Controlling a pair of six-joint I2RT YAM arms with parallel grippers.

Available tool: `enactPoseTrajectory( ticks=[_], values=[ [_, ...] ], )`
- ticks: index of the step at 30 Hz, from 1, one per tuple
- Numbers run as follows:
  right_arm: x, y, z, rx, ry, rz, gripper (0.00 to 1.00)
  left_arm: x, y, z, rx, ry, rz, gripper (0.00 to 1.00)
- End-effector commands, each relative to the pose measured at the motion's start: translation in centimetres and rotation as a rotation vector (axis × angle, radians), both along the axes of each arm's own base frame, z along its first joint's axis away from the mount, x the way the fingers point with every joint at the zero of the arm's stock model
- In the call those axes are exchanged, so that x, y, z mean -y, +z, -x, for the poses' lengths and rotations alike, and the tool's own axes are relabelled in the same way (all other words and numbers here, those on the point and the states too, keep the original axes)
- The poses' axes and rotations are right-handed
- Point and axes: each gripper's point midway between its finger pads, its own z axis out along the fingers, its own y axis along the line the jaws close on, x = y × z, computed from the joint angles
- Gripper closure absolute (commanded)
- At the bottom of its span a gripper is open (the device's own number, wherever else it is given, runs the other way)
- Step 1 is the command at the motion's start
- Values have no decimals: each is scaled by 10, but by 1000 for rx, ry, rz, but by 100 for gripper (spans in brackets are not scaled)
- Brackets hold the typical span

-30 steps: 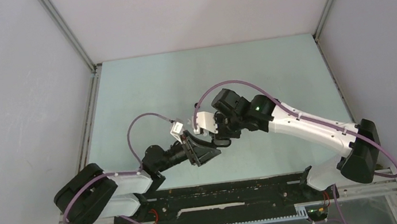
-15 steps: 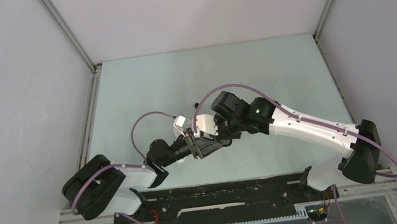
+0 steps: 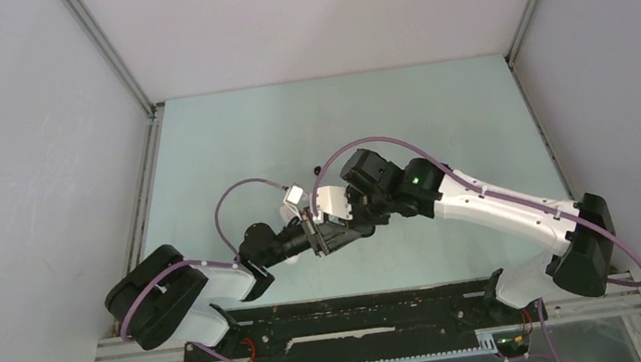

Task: Insert the wireless bluetooth earbuds into the charging case
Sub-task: Pass from the right arm to the left

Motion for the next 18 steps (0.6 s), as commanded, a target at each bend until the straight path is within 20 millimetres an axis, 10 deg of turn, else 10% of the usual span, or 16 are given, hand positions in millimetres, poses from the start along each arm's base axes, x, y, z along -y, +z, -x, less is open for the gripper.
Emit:
enactPoseTrajectory(
  ticks=[1,7,18],
  values=[
    [-6,16,3,24,10,-59,90,3,11,-4,99,-9,16,84],
    [0,31,1,49,-10,-94,65,0,-1,-2,156,-6,-24,100],
    [21,100,-11,-210,-64,-482,54,-24,-10,19,489,18,-98,100]
  ],
)
